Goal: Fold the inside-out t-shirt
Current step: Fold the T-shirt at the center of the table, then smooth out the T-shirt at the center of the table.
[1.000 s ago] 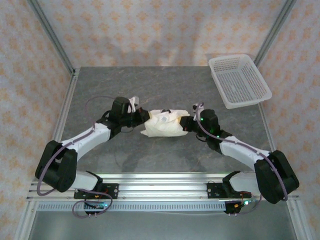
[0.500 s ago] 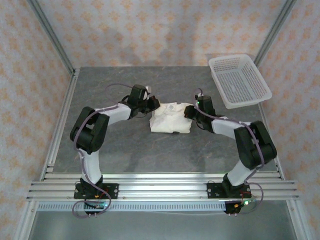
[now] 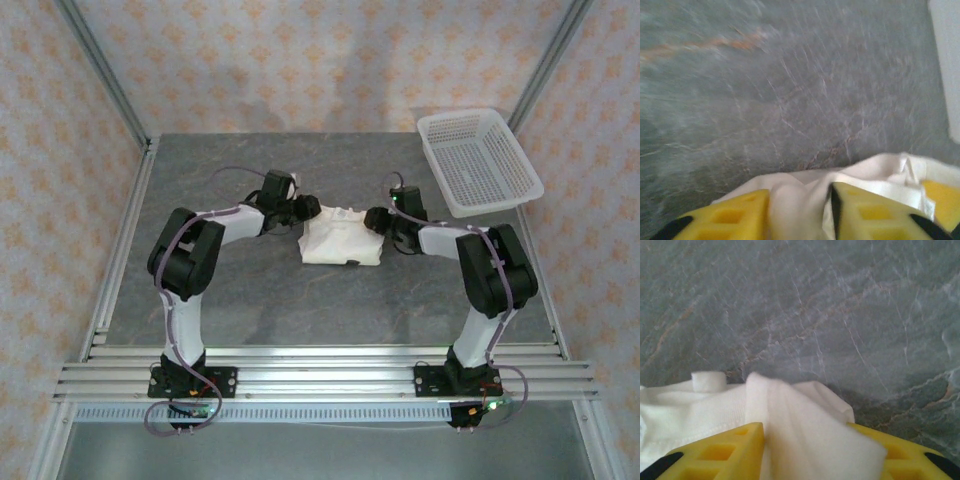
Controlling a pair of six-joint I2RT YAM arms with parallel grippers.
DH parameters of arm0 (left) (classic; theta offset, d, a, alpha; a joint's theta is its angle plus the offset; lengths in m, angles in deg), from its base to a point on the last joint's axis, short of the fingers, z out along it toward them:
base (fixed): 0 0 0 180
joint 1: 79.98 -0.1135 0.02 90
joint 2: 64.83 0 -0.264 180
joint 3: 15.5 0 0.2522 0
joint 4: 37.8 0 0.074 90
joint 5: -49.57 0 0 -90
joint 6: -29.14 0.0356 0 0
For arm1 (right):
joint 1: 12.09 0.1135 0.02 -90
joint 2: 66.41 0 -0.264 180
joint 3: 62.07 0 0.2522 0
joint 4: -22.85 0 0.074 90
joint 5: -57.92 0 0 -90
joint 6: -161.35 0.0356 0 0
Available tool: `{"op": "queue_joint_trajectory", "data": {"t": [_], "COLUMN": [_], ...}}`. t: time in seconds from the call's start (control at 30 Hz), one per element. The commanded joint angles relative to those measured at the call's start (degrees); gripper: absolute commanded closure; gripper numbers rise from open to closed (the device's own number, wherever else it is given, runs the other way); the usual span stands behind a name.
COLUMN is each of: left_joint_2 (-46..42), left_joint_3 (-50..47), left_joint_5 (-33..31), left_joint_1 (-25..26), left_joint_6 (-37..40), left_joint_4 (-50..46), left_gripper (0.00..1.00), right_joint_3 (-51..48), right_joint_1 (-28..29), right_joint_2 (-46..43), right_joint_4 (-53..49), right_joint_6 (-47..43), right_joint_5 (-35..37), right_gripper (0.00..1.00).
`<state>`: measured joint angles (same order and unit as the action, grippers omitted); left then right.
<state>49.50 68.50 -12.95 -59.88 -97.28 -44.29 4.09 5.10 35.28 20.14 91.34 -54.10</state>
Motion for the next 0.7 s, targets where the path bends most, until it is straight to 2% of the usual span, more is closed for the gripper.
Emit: {"op": "queue_joint_trajectory", "data": {"t": [0.0,0.13,0.27,0.33,0.43,0.57,0.67], "left_joint_2": [-7.66,-16.19,-22.27,-22.03,-20.20,-14.58,-11.40], "left_joint_3": [1.16,-4.48,-9.94,-10.94,-12.95,-17.29,-20.65], "left_joint_5": [-3.08,-3.72,-3.73,-4.09,-7.57,-8.37,-9.12], "left_joint_1": [-1.27,-1.09,3.38,7.42,11.45,12.18,12.22], "left_joint_6": [3.06,3.23,2.85,2.85,1.58,-4.09,-7.09], "left_joint_4": [-2.80,-1.43,-1.86,-3.19,-2.95,2.17,5.44], "left_gripper": [0.60,0.60,0.61,0.61,0.62,0.63,0.64], "right_joint_3": [2.68,-5.01,-7.31,-7.54,-9.82,-13.60,-12.22], "right_joint_1": [-0.33,-0.17,4.47,7.75,9.53,9.46,9.35], "right_joint_2": [-7.58,-17.72,-21.78,-21.24,-18.89,-13.43,-10.14], "right_joint_4": [-4.83,0.82,-3.75,-5.94,-4.46,-0.50,-1.59], "right_joint_6": [-1.89,-0.32,0.49,0.61,3.87,7.18,6.34], "right_joint_5": [3.72,0.85,-1.70,-1.15,2.61,9.25,6.59], "right_gripper": [0.55,0.55,0.56,0.56,0.57,0.59,0.60]}}
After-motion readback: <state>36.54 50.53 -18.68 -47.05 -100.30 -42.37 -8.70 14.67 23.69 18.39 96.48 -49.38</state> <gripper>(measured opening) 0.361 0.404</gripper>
